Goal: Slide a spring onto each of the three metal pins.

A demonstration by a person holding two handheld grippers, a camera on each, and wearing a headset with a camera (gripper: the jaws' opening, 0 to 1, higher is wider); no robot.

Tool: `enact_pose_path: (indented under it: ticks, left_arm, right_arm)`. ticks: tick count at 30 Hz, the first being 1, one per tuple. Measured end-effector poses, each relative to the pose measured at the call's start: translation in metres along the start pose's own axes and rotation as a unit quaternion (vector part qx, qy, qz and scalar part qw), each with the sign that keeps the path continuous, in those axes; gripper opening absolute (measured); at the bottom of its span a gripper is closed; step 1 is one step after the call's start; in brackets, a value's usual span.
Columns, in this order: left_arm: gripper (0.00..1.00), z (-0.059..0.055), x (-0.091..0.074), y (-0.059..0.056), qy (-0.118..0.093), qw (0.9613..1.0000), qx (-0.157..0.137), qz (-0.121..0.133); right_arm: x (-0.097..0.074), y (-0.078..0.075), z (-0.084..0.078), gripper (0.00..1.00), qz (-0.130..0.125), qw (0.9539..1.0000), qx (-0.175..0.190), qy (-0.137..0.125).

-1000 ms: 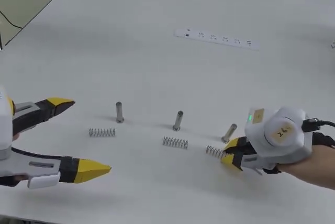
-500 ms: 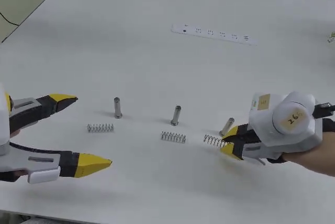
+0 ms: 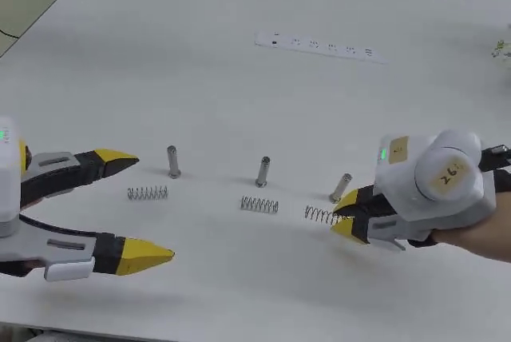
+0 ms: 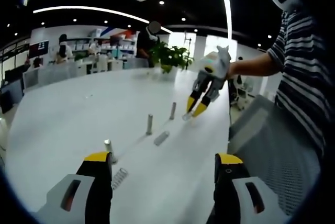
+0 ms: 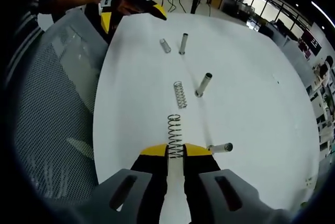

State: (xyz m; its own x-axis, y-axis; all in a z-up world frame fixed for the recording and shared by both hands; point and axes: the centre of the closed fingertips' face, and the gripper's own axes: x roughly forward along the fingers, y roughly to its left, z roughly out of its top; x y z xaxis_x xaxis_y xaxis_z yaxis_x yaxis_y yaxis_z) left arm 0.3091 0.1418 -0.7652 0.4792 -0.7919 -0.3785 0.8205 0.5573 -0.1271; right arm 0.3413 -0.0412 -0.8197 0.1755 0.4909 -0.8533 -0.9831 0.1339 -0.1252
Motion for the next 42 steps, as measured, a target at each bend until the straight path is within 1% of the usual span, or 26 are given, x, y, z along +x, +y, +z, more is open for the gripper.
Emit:
enact_pose_path:
  ticks: [2,5,6,8,9,12,13,16,17,20,21,23,25,27,28,31,34,38,42]
  left_arm:
    - [0.72,0.002,0.002,0.001,-0.004,1.0,-0.002,-0.005]
    - [0.69,0.006,0.005,-0.003,-0.014,0.9997,-0.006,-0.021]
    - [0.67,0.006,0.007,-0.006,-0.012,0.9993,-0.008,-0.035]
    - [0.59,0.005,0.01,-0.012,-0.009,0.9984,-0.005,-0.056]
    - [0.56,0.005,0.012,-0.013,-0.009,0.9981,0.0,-0.061]
    - [0.54,0.008,0.017,-0.016,-0.011,0.9972,0.001,-0.074]
    - [0.52,0.01,0.019,-0.015,-0.014,0.9969,0.003,-0.077]
    - [0.48,0.018,0.025,-0.013,-0.026,0.996,-0.005,-0.085]
    - [0.48,0.022,0.028,-0.014,-0.034,0.9955,-0.007,-0.088]
    - [0.46,0.031,0.036,-0.018,-0.049,0.9933,-0.017,-0.104]
    - [0.46,0.032,0.041,-0.021,-0.05,0.9923,-0.016,-0.112]
    - [0.44,0.032,0.047,-0.025,-0.047,0.9912,-0.009,-0.123]
    - [0.43,0.031,0.056,-0.026,-0.037,0.9909,-0.001,-0.129]
    - [0.42,0.033,0.064,-0.029,-0.038,0.9902,0.003,-0.135]
    - [0.42,0.035,0.067,-0.033,-0.039,0.9888,0.004,-0.144]
    - [0.38,0.038,0.077,-0.041,-0.042,0.9865,0.008,-0.158]
    - [0.35,0.038,0.086,-0.047,-0.04,0.9848,0.02,-0.168]
    - [0.33,0.038,0.095,-0.053,-0.039,0.9828,0.026,-0.179]
    - [0.27,0.039,0.103,-0.059,-0.04,0.9806,0.031,-0.189]
  right_arm:
    - [-0.001,0.002,0.002,0.08,0.002,1.0,-0.001,0.0]
    - [-0.003,0.003,0.007,0.08,0.005,1.0,-0.004,-0.004]
    - [-0.004,0.004,0.009,0.08,0.005,1.0,-0.005,-0.006]
    - [-0.005,0.005,0.012,0.08,0.004,0.9999,-0.013,-0.005]
    - [-0.005,0.005,0.013,0.08,0.004,0.9998,-0.016,-0.004]
    - [-0.007,0.006,0.018,0.08,0.007,0.9998,-0.017,-0.01]
    - [-0.007,0.007,0.019,0.08,0.007,0.9998,-0.017,-0.011]
    - [-0.007,0.009,0.023,0.08,0.009,0.9997,-0.019,-0.014]
    - [-0.008,0.011,0.024,0.08,0.009,0.9996,-0.022,-0.014]
    - [-0.008,0.013,0.027,0.08,0.01,0.9995,-0.026,-0.017]
    - [-0.009,0.014,0.03,0.08,0.009,0.9993,-0.028,-0.022]
    - [-0.009,0.015,0.033,0.08,0.011,0.9993,-0.025,-0.025]
    - [-0.01,0.016,0.036,0.08,0.011,0.9992,-0.029,-0.025]
    - [-0.011,0.017,0.038,0.08,0.012,0.9991,-0.031,-0.027]
    - [-0.012,0.019,0.04,0.08,0.013,0.999,-0.031,-0.029]
    - [-0.013,0.02,0.042,0.08,0.014,0.9989,-0.033,-0.03]
    - [-0.014,0.02,0.044,0.08,0.012,0.9988,-0.035,-0.032]
    - [-0.016,0.023,0.047,0.08,0.013,0.9986,-0.037,-0.037]
    - [-0.017,0.025,0.049,0.08,0.015,0.9983,-0.043,-0.038]
